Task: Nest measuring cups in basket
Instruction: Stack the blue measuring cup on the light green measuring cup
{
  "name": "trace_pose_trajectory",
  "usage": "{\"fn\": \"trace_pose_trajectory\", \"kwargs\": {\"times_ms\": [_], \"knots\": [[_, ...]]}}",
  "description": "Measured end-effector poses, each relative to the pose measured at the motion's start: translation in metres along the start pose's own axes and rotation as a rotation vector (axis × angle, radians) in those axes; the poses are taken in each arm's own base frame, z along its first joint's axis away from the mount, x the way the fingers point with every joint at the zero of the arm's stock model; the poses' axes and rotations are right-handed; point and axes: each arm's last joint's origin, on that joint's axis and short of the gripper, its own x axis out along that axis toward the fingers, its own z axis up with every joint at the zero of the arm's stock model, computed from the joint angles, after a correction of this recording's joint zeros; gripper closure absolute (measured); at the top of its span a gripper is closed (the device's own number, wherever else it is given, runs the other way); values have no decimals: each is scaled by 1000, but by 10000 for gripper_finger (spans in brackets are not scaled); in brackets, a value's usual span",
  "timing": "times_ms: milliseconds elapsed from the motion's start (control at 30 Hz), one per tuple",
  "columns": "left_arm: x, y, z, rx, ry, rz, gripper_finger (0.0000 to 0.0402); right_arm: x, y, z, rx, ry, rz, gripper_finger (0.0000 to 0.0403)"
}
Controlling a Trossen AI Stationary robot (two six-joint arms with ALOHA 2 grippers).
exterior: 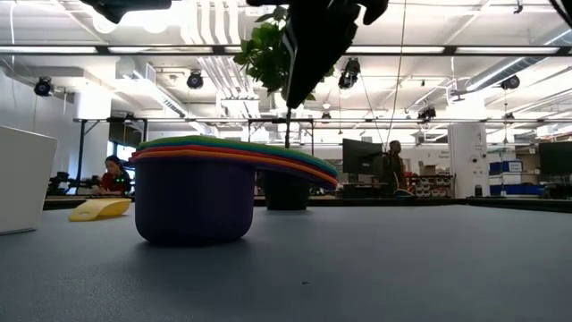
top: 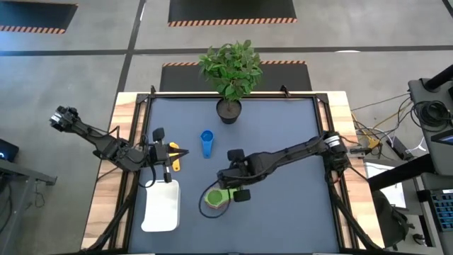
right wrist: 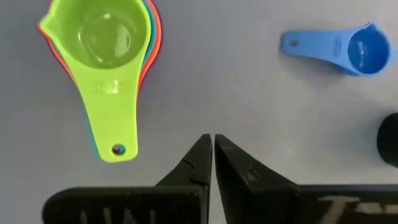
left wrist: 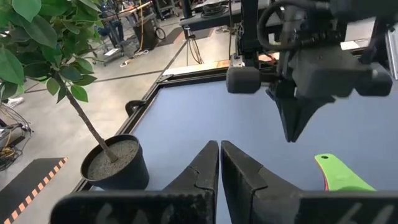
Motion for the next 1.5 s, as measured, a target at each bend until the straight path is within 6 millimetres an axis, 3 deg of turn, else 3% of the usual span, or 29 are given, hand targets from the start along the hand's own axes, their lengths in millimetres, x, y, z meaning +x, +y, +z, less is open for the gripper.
{"fn": "trace_pose_trajectory", "kwargs": {"times_ms": [400,800,1200,1500], "knots": [[0,0,0,-19,-2,0,402,-15,-5,-57,74,-342,-2,394],[8,-7,2,-80,-13,6,402,-16,-9,-106,28,-691,-92,394],[35,-24,-6,-84,24,55,402,-43,-16,-128,-32,-917,-155,394],[61,3,-12,-186,110,-80,402,-50,-15,-131,-49,-928,-153,394]]}}
